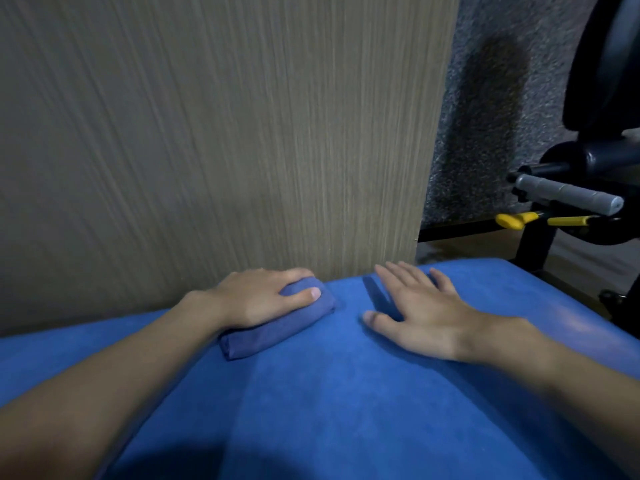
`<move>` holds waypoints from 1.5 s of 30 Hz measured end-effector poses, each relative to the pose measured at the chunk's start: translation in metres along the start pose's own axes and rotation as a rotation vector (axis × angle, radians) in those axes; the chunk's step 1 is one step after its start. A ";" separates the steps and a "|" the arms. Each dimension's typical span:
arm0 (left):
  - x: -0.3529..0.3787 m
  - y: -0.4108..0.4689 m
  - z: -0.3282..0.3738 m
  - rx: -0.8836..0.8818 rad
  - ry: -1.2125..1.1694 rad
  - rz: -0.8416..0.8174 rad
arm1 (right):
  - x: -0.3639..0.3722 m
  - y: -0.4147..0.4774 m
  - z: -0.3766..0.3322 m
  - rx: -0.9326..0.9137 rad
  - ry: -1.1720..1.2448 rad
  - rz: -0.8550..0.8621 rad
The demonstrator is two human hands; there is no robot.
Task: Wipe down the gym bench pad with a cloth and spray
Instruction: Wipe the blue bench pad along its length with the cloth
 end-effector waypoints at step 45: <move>-0.010 -0.081 -0.132 -0.083 0.010 0.014 | 0.035 0.001 -0.155 -0.045 -0.046 -0.046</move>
Point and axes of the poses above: each hand's wrist, its own y-axis towards the middle knuckle, its own x-axis out of the palm, z = x × y, the point moved 7 cm from there along y, towards the middle knuckle
